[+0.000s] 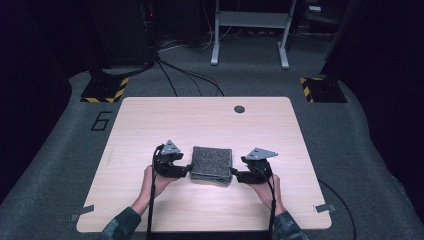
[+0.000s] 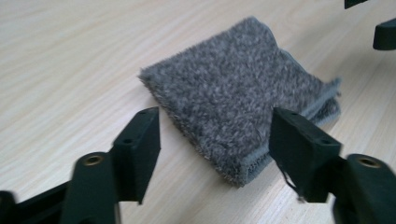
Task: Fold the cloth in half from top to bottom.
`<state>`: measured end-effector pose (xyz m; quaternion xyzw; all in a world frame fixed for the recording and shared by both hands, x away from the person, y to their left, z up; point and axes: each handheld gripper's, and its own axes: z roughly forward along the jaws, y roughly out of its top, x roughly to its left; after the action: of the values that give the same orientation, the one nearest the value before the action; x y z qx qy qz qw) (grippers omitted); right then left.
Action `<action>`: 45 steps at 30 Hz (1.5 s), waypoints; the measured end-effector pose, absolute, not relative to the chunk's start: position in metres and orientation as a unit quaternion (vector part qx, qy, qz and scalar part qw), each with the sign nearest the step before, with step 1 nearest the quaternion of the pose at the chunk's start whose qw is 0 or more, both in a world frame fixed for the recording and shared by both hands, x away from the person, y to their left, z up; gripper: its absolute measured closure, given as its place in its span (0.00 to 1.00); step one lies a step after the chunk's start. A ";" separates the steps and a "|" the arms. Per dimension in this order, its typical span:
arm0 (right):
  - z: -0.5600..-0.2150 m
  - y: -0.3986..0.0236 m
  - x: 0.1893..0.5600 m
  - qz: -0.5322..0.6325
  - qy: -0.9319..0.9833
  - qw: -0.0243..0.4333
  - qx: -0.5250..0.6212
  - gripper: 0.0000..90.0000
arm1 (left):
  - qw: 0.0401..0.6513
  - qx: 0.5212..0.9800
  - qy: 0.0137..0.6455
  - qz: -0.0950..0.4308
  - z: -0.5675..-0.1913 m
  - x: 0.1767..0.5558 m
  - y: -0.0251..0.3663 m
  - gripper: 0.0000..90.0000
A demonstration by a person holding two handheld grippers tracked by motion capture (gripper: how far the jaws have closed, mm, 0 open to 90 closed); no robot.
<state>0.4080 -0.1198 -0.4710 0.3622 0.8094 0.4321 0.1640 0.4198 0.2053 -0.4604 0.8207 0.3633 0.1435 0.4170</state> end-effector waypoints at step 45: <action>-0.503 -0.099 0.447 0.390 0.843 0.128 0.347 0.00 | 0.367 0.817 0.397 0.202 -0.492 0.407 0.196 0.16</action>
<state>0.4474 -0.0995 -0.5025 0.3472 0.8431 0.3902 0.1277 0.4070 0.1961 -0.4920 0.8167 0.3968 0.2019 0.3672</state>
